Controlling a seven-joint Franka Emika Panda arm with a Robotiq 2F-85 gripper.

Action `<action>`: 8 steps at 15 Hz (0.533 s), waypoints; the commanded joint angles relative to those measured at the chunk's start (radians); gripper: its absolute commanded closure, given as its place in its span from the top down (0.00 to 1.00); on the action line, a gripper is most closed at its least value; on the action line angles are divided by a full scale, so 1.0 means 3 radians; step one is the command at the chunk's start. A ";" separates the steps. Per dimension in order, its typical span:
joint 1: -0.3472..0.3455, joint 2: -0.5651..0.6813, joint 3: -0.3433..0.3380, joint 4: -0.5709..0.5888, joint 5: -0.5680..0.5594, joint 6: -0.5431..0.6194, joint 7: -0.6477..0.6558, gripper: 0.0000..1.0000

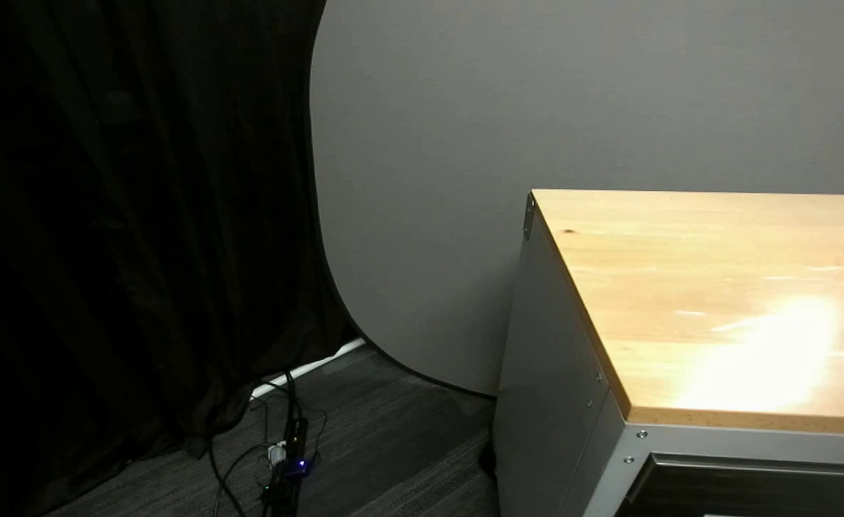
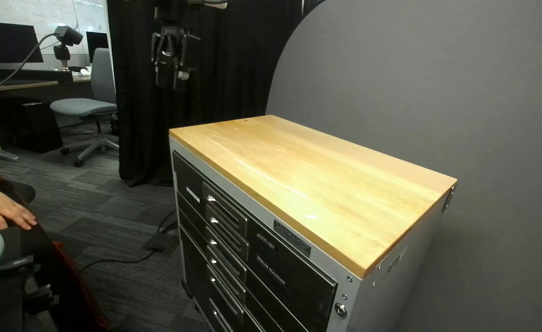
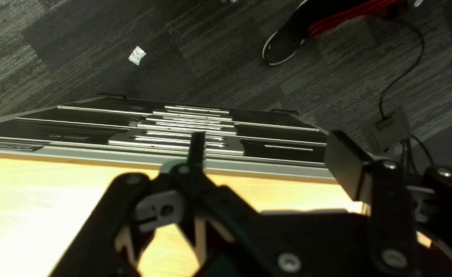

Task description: Put the screwdriver in the drawer and close it

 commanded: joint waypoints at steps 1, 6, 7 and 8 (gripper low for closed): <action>0.0005 0.0048 0.0016 0.0248 -0.0031 -0.0453 -0.0119 1.00; 0.0000 0.0026 0.0010 0.0088 0.0000 -0.0244 -0.0050 1.00; 0.0001 0.0031 0.0010 0.0088 0.0000 -0.0244 -0.0050 1.00; 0.0001 0.0034 0.0009 0.0088 0.0000 -0.0244 -0.0050 1.00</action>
